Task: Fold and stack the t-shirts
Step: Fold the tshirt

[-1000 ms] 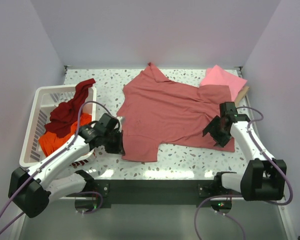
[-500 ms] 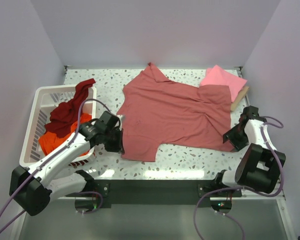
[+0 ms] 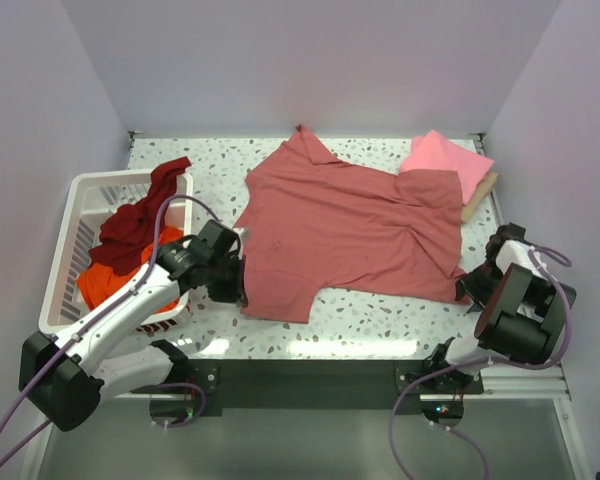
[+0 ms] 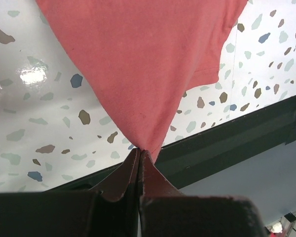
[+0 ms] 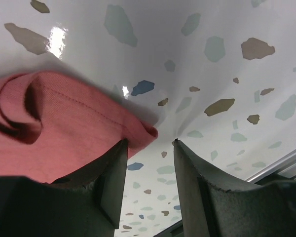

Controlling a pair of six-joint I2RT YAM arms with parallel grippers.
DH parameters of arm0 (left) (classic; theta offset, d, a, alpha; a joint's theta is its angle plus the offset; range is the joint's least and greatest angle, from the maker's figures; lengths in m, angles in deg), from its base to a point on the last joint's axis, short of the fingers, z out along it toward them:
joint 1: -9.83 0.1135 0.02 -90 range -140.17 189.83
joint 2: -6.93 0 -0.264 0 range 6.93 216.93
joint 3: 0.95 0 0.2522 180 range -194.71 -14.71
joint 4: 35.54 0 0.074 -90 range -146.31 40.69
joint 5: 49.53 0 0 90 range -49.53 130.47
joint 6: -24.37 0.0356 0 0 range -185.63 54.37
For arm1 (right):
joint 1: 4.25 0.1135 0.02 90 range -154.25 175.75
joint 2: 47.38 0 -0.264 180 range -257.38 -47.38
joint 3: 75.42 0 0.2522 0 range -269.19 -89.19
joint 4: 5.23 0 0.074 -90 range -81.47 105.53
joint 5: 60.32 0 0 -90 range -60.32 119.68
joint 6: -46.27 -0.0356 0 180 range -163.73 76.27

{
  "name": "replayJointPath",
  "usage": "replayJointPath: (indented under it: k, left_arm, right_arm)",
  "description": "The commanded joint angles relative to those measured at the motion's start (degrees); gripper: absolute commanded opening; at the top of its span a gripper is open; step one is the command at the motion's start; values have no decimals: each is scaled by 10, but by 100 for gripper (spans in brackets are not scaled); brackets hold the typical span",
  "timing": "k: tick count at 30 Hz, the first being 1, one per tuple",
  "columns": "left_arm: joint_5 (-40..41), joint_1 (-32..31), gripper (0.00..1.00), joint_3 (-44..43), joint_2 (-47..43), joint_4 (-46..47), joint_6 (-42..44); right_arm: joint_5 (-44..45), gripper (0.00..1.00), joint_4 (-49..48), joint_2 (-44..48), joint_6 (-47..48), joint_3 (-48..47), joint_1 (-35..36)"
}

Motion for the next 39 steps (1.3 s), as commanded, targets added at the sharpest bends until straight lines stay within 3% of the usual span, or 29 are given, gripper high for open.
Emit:
replayJointPath:
  k: [1, 22, 28, 32, 37, 39]
  left_arm:
    - [3, 0, 0, -19, -7, -17, -3]
    - [11, 0, 0, -32, -4, -39, -13]
    - [9, 0, 0, -34, -1, -36, -15]
    - [9, 0, 0, -39, 6, -36, -14]
    - [12, 0, 0, -40, 7, -38, -11]
    - [17, 0, 0, -46, 10, -51, -8]
  right_arm:
    - [2, 46, -49, -8, -2, 9, -3]
    - [-8, 38, -74, 21, -11, 8, -3]
    - [-11, 36, -98, -21, -7, 20, -3]
    - [-22, 27, -120, -31, -18, 41, -3]
    - [-23, 1, -116, -44, -13, 47, -3]
    - [-22, 0, -104, -38, 0, 41, -3]
